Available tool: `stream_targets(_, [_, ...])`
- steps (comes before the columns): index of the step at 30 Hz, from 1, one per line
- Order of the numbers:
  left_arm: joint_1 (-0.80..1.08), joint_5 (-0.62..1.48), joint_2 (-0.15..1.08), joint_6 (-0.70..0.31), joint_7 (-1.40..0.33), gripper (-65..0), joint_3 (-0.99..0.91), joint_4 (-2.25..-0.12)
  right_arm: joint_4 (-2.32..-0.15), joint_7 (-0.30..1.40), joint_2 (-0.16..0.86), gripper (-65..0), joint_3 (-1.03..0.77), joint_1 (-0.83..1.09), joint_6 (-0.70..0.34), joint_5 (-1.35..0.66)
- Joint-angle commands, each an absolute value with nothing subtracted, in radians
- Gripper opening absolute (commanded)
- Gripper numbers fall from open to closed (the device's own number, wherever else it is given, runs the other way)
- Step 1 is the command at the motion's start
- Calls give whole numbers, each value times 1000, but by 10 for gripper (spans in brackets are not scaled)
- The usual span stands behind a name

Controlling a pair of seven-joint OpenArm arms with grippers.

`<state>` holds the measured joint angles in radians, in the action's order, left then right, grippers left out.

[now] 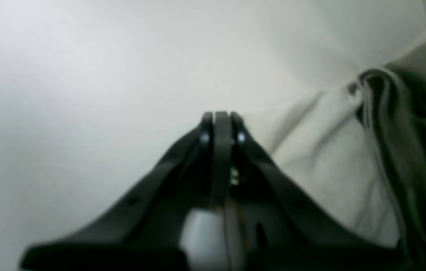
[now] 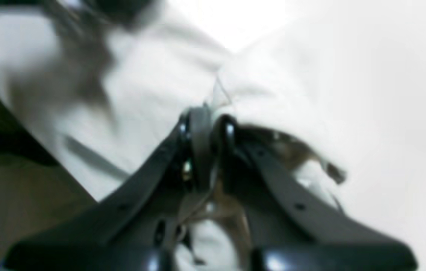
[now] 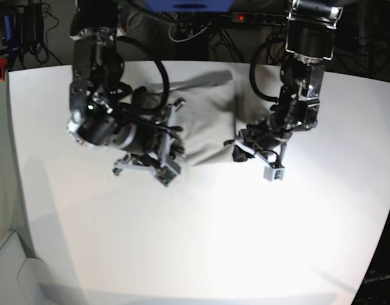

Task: Layout the t-shirt on the table in an organized manner, then fold the t-shirt properly
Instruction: 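Lift the shirt end with the right gripper and fold it over the bundle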

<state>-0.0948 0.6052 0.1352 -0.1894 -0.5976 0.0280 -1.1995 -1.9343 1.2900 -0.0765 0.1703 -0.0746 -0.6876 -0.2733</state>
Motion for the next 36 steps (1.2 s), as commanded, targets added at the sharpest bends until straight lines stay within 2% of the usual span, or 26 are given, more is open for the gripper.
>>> stream_targets(1, [-91,588,139,-186,-624,-637,30,-1205,-1925,1270,-90,-650,205,-105,-698,-294])
stream_targets(8, [-61,596,139,-186,-624,-637,22,-1216,-1748,1227,-119,-650,328,-137,-698,-292])
stream_targets(15, [-48,598,163,-186,-628,-637,21,-1216,-1692,1156,-111,-650,332,-139,-698,-292])
stream_targets(25, [54,599,272,-186,-645,-637,18,-1426,-1701,1153,-4,-650,326,-173,-698,-292])
stream_targets(31, [142,599,311,-196,-748,-637,-154,-1549,-1735,1153,71,-650,326,-188,-698,-292])
stream_targets(36, [193,599,306,-197,-803,-637,-292,-1658,-1750,1155,84,-650,320,-191,-698,-292])
